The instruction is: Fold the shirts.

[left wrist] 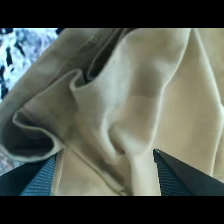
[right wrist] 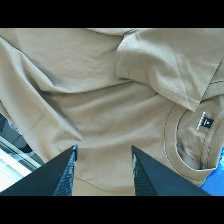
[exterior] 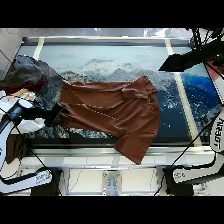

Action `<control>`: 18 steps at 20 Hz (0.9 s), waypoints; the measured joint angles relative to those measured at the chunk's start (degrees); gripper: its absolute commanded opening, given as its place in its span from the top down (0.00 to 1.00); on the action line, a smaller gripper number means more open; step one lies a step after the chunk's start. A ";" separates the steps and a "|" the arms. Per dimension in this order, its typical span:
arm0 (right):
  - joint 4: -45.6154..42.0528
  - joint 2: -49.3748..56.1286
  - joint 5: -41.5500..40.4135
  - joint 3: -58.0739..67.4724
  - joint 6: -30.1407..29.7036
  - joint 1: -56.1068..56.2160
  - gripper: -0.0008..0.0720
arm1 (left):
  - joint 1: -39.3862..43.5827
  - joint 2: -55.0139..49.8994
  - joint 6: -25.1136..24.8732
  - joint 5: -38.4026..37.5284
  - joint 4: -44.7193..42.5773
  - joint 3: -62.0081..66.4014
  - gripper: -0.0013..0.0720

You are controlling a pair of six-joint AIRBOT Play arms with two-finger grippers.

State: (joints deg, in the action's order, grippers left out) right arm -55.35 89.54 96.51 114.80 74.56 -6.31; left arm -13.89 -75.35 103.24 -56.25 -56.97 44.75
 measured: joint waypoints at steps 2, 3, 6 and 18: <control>0.07 0.00 0.00 0.00 0.00 0.02 0.47 | 0.11 0.17 0.79 -2.16 -2.12 -0.11 0.02; 0.07 0.00 0.02 0.00 0.00 0.02 0.47 | 0.11 0.46 0.98 -2.99 -2.71 -0.13 0.02; 0.09 0.00 0.00 0.00 0.00 0.02 0.47 | 0.11 2.25 1.46 -4.46 -2.99 -0.15 0.02; 0.07 0.00 -0.07 0.00 -0.17 0.02 0.47 | 0.92 3.34 4.57 -4.00 -4.37 -1.27 0.05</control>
State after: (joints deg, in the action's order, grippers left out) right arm -55.29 89.54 96.44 114.80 74.39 -6.28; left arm -12.97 -72.01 107.81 -60.25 -61.34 43.48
